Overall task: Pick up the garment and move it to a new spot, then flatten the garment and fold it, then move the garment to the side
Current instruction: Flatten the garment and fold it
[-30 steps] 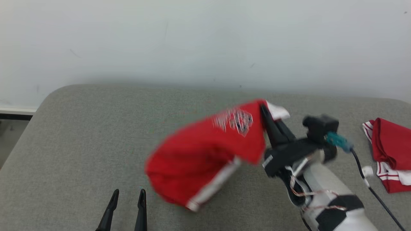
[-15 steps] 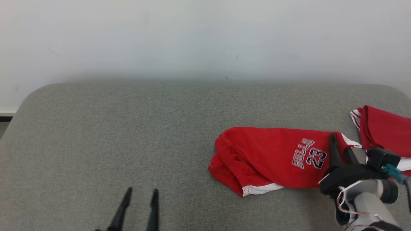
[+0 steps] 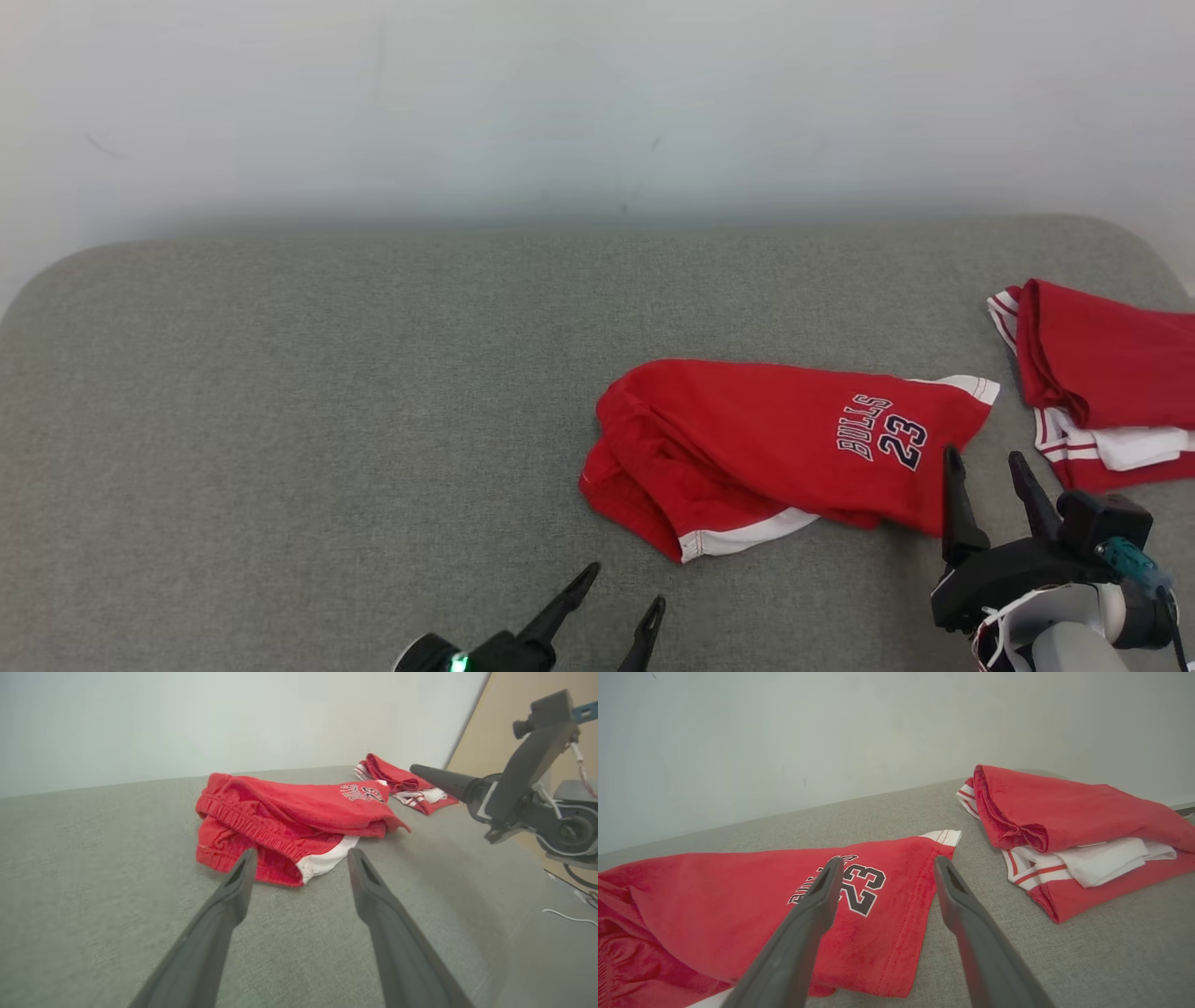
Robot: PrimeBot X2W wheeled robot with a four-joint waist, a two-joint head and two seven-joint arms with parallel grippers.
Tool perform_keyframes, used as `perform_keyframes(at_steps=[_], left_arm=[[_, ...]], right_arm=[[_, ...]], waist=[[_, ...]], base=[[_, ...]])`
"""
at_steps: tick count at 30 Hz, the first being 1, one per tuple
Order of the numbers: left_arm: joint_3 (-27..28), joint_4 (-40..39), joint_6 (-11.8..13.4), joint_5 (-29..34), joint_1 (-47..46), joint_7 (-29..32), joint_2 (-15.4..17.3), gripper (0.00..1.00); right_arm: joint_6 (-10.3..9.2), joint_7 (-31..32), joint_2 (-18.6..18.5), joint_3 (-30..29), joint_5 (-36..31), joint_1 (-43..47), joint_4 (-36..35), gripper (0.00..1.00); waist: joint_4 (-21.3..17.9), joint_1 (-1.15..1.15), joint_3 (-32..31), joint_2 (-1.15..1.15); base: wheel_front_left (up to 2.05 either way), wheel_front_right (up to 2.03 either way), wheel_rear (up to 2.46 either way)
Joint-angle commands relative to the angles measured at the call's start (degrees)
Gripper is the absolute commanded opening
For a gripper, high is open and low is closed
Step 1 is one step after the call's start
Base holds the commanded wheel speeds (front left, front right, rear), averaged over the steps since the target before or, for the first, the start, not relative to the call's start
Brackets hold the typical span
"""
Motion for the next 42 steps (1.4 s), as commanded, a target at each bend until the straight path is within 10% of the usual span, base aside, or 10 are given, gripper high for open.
perform_keyframes(at_steps=[1,12,19,25,28,32,42], left_arm=[[-1.55,1.72,0.10,-1.00,-2.81,-0.16,0.37,1.00],[-8.13,16.34,0.09,-6.64,-13.63,1.76,-0.23,1.00],[-9.08,23.40,0.24,-8.46,-18.17,1.96,-0.86,0.53],[-9.47,27.26,0.33,-8.34,-20.51,1.48,-1.37,0.56],[-10.20,29.42,0.35,-7.91,-22.03,1.26,-1.68,0.76],[-11.33,29.24,0.14,-8.96,-23.44,0.45,-2.11,0.00],[-13.10,12.93,0.11,-24.35,-30.70,8.16,2.12,0.00]], right_arm=[[-0.15,0.32,0.43,0.03,-1.17,1.34,-1.64,1.00],[-0.15,1.72,3.08,1.56,-1.08,4.73,-9.06,1.00],[-0.15,1.50,3.38,1.44,-0.67,5.22,-10.51,1.00],[-0.15,1.62,3.42,1.83,-0.19,4.90,-11.40,1.00],[-0.15,1.55,3.43,2.26,0.28,4.79,-11.82,1.00],[-0.15,1.26,3.43,3.02,0.81,4.77,-12.19,1.00],[-0.15,0.15,3.41,3.34,2.55,5.66,-9.91,1.00]], waist=[[-1.96,0.00,1.63,0.00],[-8.46,0.00,4.98,0.00],[-10.46,0.00,6.45,0.00],[-11.27,0.00,7.19,0.00],[-11.62,0.00,7.47,0.00],[-12.08,0.00,7.33,0.00],[-13.31,0.00,2.97,0.00]], base=[[0.00,0.00,0.00],[0.00,0.00,0.00],[0.00,0.00,0.00],[0.00,0.00,0.00],[0.00,0.00,0.00],[0.00,0.00,0.00],[0.00,0.00,0.00]])
